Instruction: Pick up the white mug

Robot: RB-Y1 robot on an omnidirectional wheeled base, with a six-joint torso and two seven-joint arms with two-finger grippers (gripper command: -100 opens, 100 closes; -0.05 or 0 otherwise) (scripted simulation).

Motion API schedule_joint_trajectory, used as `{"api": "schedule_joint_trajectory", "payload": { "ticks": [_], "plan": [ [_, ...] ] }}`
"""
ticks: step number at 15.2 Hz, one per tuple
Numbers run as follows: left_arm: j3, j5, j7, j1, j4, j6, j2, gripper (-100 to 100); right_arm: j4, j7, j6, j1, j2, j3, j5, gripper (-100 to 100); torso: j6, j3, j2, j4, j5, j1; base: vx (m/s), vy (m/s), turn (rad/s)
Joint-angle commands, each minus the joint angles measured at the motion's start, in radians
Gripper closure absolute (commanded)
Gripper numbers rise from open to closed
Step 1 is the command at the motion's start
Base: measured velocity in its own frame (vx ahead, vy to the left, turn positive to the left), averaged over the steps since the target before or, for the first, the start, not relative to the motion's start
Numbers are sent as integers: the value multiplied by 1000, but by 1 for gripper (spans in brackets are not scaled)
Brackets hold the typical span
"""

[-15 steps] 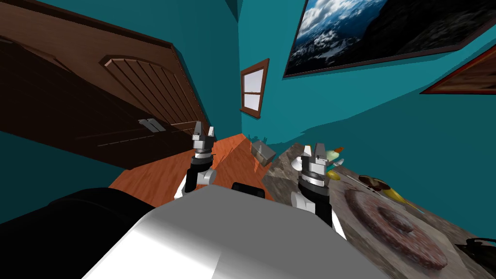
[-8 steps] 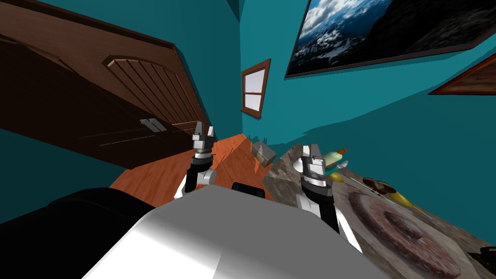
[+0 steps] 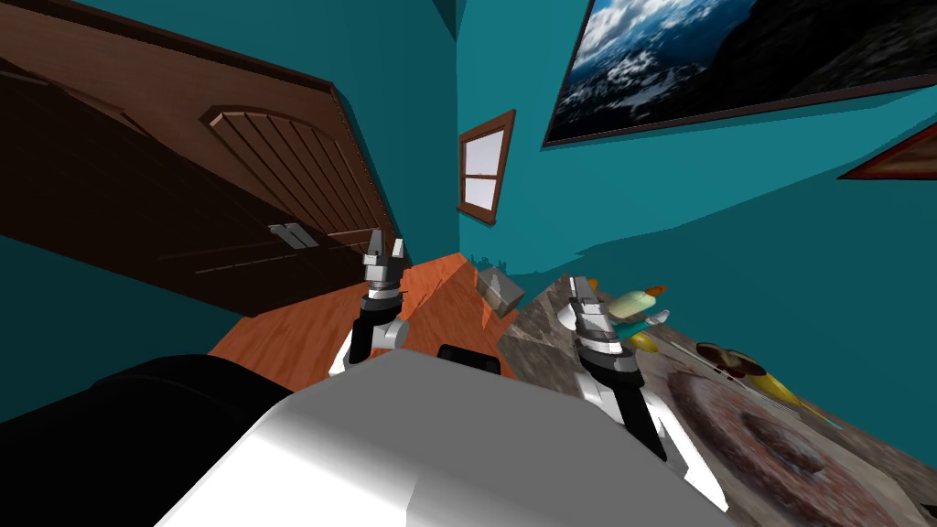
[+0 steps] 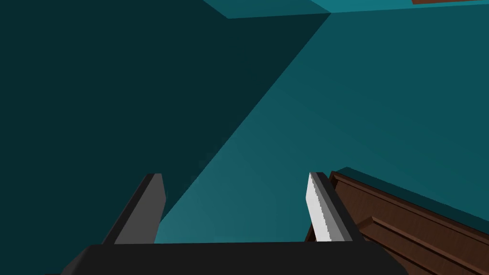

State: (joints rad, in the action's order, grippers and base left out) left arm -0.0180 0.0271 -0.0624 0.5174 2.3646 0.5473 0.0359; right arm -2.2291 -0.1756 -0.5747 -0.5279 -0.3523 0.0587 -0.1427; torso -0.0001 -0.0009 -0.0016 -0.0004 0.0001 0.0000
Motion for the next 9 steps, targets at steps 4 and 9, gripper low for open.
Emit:
{"api": "schedule_joint_trajectory", "payload": {
  "ticks": [4,9],
  "plan": [
    [0,0,0,0,0,0,0,0,37,-13,-22,-4,-113,32,-39,-100,0,0,0,0,0,0,18,6,29],
    [0,0,0,0,0,0,0,0,76,-26,-43,-15,-221,62,-79,-100,0,0,0,0,0,0,15,5,32]
  ]
}}
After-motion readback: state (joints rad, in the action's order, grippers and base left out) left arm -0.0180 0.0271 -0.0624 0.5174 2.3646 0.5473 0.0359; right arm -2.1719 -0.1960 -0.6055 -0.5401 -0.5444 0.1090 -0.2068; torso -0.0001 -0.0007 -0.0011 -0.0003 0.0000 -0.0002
